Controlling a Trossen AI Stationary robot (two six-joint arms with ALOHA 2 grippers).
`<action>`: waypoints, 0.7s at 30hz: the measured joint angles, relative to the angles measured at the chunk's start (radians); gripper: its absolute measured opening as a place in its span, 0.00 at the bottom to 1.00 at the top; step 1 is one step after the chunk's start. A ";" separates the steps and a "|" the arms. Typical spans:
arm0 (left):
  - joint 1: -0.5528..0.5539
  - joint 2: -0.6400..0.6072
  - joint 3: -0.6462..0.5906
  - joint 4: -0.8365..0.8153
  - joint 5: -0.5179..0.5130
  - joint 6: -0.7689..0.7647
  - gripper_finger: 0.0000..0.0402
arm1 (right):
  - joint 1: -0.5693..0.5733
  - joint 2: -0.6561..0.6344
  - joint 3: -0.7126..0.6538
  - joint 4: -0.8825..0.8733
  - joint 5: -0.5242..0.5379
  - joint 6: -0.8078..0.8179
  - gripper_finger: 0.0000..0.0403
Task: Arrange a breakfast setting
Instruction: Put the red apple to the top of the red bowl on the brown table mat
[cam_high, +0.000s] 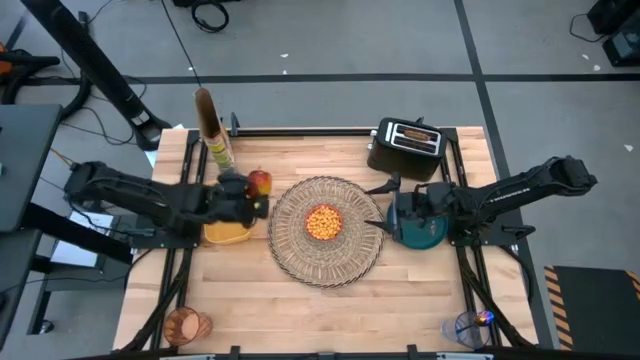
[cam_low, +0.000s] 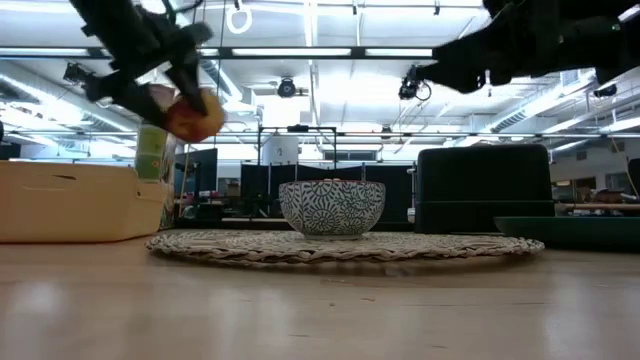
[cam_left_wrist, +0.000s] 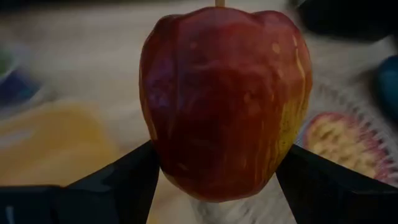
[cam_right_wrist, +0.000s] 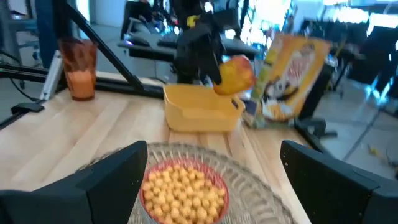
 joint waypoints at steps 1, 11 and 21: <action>-0.024 0.013 -0.016 0.050 -0.057 0.026 0.73 | 0.011 -0.005 0.000 0.014 0.001 -0.007 0.94; -0.047 0.318 -0.187 0.833 -0.378 0.440 0.73 | 0.055 0.017 0.000 0.060 0.090 -0.049 0.94; 0.055 0.596 -0.201 1.244 -0.410 0.615 0.73 | 0.023 0.177 0.049 0.047 0.104 0.004 0.89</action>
